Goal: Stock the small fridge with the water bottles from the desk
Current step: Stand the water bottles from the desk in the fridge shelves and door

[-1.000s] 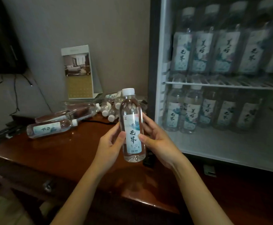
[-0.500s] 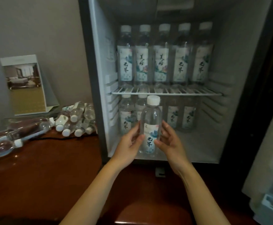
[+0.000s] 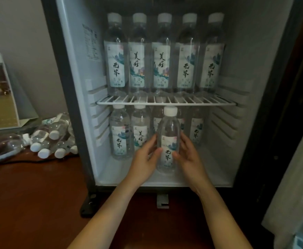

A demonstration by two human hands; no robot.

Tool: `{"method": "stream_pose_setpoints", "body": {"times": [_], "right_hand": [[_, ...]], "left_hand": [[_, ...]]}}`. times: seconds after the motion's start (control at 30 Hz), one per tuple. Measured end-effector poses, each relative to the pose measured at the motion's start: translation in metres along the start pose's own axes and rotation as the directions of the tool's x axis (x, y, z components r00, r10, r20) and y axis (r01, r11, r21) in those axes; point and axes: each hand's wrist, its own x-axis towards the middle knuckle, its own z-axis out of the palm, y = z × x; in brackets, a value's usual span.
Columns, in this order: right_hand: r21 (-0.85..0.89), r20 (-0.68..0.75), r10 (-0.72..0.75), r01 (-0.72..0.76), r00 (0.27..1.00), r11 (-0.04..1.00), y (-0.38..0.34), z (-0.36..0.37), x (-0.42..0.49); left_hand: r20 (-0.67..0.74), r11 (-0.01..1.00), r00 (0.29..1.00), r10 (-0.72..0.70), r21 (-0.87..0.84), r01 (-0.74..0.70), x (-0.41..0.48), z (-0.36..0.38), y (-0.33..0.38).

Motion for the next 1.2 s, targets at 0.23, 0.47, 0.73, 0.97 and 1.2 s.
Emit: {"method": "stream_pose_setpoints", "body": {"times": [0.23,0.47,0.73,0.97,1.2], "right_hand": [[-0.060,0.018,0.001,0.000,1.000,0.998,0.003,0.009,0.020],[-0.111,-0.042,0.039,-0.043,0.998,0.993,0.013,0.022,0.029],[-0.537,-0.113,-0.092,0.017,0.989,0.843,0.021,0.019,0.021],[-0.655,-0.107,-0.160,0.052,0.981,0.754,0.021,0.022,0.026],[-0.696,-0.074,-0.192,0.087,0.979,0.713,0.023,0.019,0.028]], "left_hand": [[-0.261,0.945,0.947,0.187,0.311,-0.101,0.000,-0.001,-0.006],[-0.167,0.903,0.963,0.211,0.411,-0.127,-0.005,-0.014,-0.011],[-0.059,0.898,0.983,0.176,0.418,-0.136,-0.009,-0.020,-0.016],[0.038,0.892,0.995,0.092,0.441,-0.100,-0.011,-0.018,-0.021],[0.028,0.907,0.997,0.067,0.416,-0.073,-0.011,-0.017,-0.021]]}}
